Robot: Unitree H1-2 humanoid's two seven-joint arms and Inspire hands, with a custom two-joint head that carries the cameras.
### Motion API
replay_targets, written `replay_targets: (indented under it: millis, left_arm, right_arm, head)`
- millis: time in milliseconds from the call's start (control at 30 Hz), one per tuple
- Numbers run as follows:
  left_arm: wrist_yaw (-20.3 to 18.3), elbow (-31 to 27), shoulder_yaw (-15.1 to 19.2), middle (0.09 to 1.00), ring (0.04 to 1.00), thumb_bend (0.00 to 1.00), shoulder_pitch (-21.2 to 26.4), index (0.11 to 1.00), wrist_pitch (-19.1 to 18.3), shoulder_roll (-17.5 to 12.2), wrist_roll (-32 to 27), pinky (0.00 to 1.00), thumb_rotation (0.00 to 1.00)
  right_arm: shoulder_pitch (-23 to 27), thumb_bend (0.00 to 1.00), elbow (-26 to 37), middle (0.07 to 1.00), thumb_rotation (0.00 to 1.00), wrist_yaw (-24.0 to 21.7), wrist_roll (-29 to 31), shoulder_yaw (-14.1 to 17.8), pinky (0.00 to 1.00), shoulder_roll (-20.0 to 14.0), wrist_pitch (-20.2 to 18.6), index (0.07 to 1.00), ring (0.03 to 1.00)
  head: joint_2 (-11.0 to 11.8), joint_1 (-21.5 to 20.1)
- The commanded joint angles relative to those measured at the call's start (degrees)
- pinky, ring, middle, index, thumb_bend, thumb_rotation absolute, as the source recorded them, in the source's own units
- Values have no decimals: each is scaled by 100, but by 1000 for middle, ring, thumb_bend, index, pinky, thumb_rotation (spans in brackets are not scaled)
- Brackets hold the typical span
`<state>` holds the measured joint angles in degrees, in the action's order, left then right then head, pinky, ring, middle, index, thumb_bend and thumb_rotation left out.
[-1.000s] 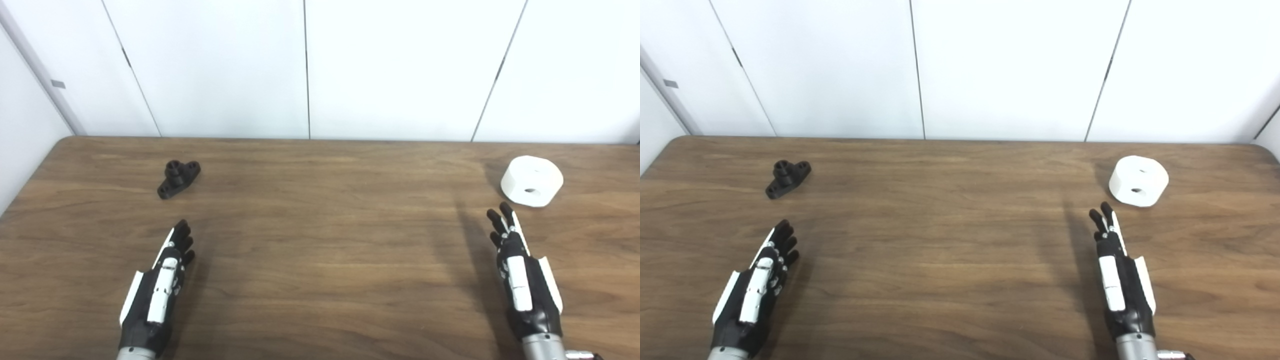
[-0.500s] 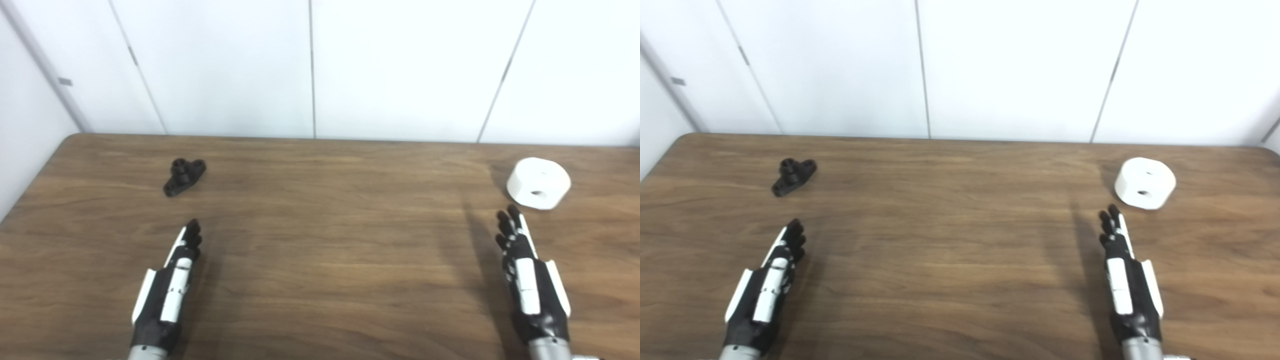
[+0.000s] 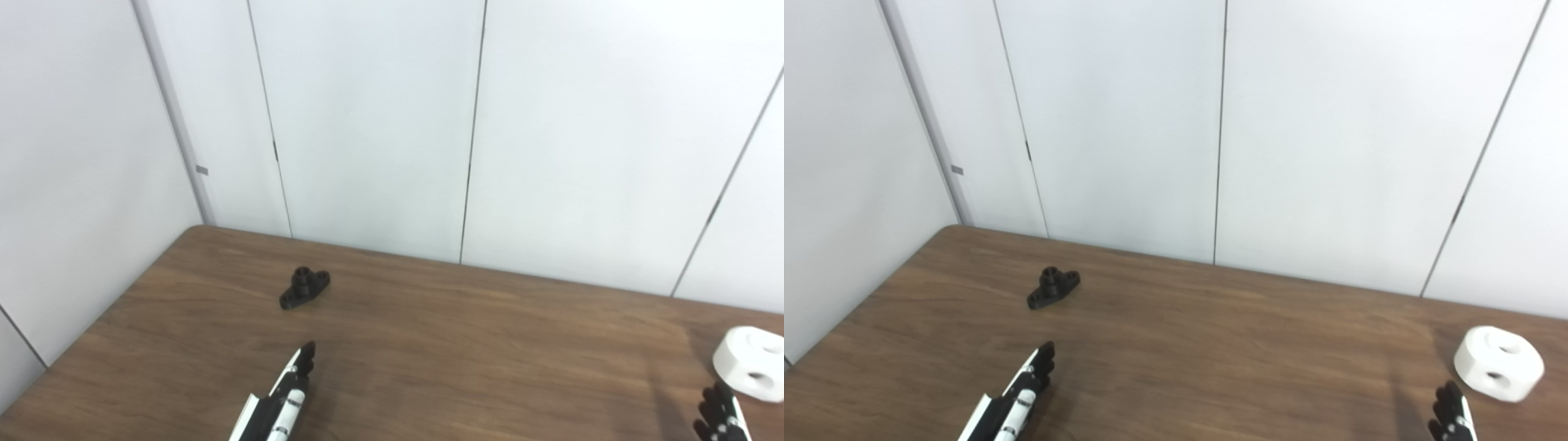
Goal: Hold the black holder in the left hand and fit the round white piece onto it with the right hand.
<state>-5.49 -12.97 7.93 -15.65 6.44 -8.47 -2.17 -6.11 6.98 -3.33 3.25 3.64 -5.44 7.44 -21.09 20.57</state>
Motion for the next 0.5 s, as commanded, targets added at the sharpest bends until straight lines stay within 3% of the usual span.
replay_targets:
  millis: [0,233,367,467]
  left_arm:
    - [47,54,-45,1000,1000,309,-23,981,-102,25,12,1000,839]
    - [121,-45,-59,1000,1000,355,-74,979,-226,36,131,1000,778]
    - [214,-206,-85,1000,1000,366,-122,982,-372,29,387,1000,533]
    - [434,-517,-70,1000,1000,465,-77,993,-717,36,1013,981,334]
  right_arm:
    - [-204,541,-580,960,1000,43,-16,4,1000,59,222,998,1000]
    - [-224,570,-572,937,1000,127,-108,-9,1000,78,217,984,983]
    - [-244,585,-538,933,1000,132,-80,6,1000,86,214,978,974]
    - [-263,614,-520,937,1000,126,-33,33,1000,79,242,980,974]
  head:
    - [-22,26]
    - [-83,-130]
    - [-156,-225]
    - [-205,-260]
